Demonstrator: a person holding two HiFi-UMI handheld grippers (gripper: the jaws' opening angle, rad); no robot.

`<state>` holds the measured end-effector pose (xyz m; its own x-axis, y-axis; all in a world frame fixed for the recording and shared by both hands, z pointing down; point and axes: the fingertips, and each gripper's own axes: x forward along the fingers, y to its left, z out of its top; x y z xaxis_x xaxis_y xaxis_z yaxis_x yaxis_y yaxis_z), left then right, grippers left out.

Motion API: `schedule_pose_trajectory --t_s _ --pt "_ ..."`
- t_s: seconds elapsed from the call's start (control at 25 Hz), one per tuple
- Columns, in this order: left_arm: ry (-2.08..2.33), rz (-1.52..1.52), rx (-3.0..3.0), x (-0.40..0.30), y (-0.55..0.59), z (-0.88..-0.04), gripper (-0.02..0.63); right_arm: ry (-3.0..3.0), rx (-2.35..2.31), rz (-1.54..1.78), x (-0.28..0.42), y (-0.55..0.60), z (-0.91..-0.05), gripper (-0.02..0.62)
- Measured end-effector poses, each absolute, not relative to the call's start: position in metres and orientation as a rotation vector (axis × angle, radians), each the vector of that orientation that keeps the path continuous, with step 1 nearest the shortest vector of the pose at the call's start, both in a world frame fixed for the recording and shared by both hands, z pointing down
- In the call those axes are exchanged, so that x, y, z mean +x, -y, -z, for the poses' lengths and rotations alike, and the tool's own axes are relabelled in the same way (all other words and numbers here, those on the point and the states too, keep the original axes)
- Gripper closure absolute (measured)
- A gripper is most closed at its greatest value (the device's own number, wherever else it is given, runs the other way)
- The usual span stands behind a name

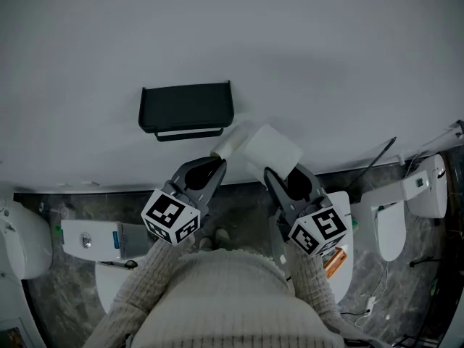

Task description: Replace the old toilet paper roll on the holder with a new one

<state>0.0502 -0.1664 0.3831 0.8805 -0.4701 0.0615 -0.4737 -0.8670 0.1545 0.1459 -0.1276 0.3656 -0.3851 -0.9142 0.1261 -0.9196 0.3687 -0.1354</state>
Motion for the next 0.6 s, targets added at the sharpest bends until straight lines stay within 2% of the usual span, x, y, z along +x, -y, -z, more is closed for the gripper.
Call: schedule_pose_trajectory --t_s 0.6 --pt "0.861 -0.078 2.767 0.003 0.167 -0.406 0.594 2.745 1.362 -0.235 0.097 0.154 -0.354 0.433"
